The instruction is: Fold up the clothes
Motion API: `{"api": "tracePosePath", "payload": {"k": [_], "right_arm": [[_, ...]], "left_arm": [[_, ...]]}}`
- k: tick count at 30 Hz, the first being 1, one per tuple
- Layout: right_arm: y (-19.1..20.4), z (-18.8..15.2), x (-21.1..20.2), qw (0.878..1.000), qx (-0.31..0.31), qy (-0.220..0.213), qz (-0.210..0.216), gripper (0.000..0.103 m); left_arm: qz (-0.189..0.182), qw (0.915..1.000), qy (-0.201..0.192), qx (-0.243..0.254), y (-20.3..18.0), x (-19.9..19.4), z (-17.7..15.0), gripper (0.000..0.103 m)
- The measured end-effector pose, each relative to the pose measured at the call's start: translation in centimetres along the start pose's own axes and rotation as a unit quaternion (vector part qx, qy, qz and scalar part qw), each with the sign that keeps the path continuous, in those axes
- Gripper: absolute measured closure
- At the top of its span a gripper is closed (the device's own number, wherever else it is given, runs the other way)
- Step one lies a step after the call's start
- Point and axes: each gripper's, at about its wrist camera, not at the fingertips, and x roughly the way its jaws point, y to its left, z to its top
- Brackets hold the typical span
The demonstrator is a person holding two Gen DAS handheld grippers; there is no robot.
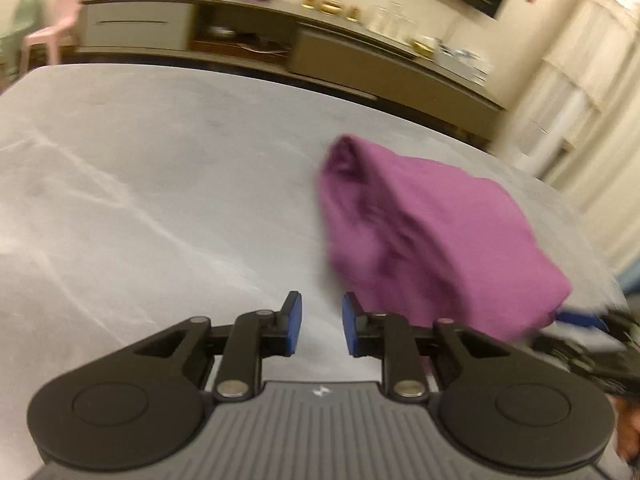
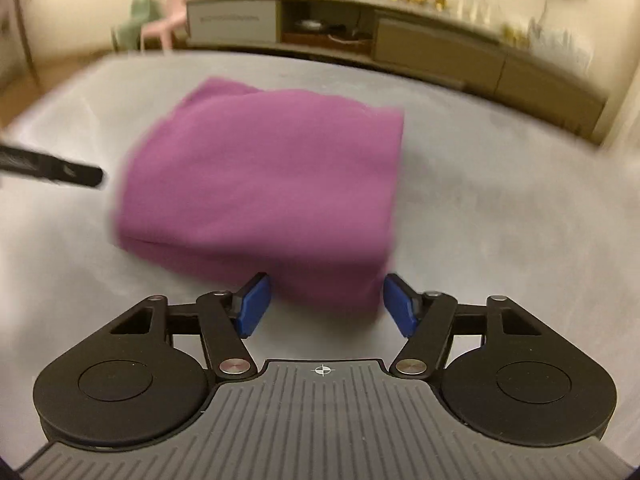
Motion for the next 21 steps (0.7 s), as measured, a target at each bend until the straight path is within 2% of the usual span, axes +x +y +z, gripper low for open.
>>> {"api": "tracePosePath", "payload": {"k": [2,4,7,8,10,11,12,13,15,16,18,20,21], "right_arm": [[0.3,-0.4,-1.6,0.999,0.014,-0.032,0.027,0.037],[1.1,-0.1,-2.7,0.996,0.021,-0.073,0.049,0.037],[2.7,1.6,-1.6,0.991,0.025,-0.122,0.045,0.033],[3.3,2.1,-0.2,0.992,0.028,-0.11,0.046,0.033],[4.6,3.0,4.0,0.997,0.036,-0.05,0.051,0.031],[5.9,3.0,5.6,0.998,0.017,-0.042,0.052,0.009],[7.8,3.1,6.7,0.998,-0.026,-0.038,0.041,0.001],[9.7,3.2,7.5,0.997,-0.077,-0.029,0.013,0.001],[12.2,3.2,7.9,0.991,-0.129,-0.019,-0.018,0.002],[12.3,3.5,7.4,0.992,-0.121,-0.022,-0.013,0.007],[10.9,4.3,5.6,0.997,-0.066,-0.043,0.018,0.022],[9.0,4.6,3.3,0.996,-0.012,-0.081,0.044,0.027],[8.2,4.5,2.2,0.994,0.003,-0.105,0.042,0.027]], "left_arm": [[-0.008,1.0,-0.004,-0.004,0.0,-0.7,0.2,0.081],[-0.007,0.9998,-0.016,0.011,-0.7,-1.5,0.1,0.074],[0.005,0.9989,-0.032,0.034,-1.9,-2.7,-0.4,0.069],[0.008,0.9987,-0.033,0.039,-2.2,-2.7,-0.4,0.068],[0.01,0.9984,-0.033,0.045,-2.9,-2.4,-0.5,0.068],[0.009,0.9982,-0.034,0.048,-3.0,-2.5,-0.6,0.068],[0.009,0.9981,-0.035,0.051,-3.0,-2.5,-0.6,0.068],[0.008,0.9979,-0.036,0.052,-3.1,-2.6,-0.6,0.068],[0.007,0.9979,-0.037,0.053,-3.2,-2.6,-0.7,0.067],[0.006,0.9979,-0.037,0.053,-3.2,-2.7,-0.7,0.066],[0.005,0.9979,-0.04,0.051,-3.1,-2.9,-0.6,0.065],[0.002,0.9979,-0.043,0.049,-3.0,-3.0,-0.4,0.064],[0.0,0.9978,-0.045,0.048,-3.0,-3.1,-0.3,0.063]]}}
